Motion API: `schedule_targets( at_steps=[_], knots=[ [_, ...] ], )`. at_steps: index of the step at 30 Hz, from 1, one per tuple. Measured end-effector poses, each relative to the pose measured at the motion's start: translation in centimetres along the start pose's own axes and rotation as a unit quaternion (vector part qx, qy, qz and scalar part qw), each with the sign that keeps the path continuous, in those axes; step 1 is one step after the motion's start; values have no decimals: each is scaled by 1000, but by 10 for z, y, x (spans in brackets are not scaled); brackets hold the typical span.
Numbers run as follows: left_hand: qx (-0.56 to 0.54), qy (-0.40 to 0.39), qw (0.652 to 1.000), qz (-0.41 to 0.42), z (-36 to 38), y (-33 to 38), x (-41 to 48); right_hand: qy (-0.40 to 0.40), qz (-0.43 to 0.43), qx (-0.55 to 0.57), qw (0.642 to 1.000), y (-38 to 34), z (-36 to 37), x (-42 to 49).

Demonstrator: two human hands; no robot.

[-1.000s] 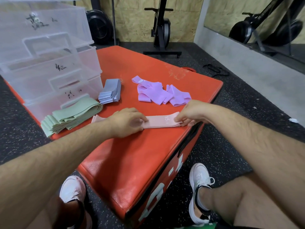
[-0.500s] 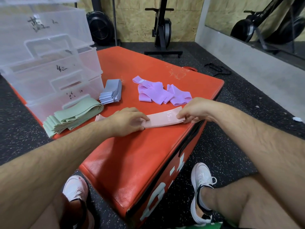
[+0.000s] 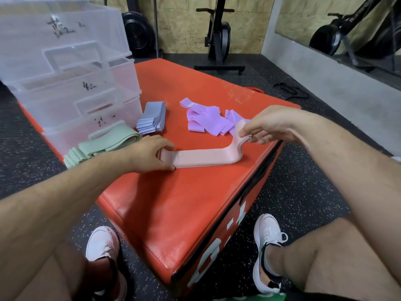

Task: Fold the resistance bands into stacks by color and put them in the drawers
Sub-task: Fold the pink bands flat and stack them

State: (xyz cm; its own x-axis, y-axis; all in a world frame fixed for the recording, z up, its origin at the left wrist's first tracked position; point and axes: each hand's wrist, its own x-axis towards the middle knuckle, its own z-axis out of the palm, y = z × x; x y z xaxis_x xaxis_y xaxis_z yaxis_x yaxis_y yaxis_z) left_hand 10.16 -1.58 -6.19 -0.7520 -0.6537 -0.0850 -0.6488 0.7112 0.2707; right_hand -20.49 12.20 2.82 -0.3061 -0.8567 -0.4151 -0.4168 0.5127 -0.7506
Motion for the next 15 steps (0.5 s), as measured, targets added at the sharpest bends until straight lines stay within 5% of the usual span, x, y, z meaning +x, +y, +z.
schedule_targets(
  at_steps=[15],
  knots=[
    [-128, 83, 988, 18, 12, 0, -15, -79, -26, -105, 991, -76, 141, 33]
  ],
)
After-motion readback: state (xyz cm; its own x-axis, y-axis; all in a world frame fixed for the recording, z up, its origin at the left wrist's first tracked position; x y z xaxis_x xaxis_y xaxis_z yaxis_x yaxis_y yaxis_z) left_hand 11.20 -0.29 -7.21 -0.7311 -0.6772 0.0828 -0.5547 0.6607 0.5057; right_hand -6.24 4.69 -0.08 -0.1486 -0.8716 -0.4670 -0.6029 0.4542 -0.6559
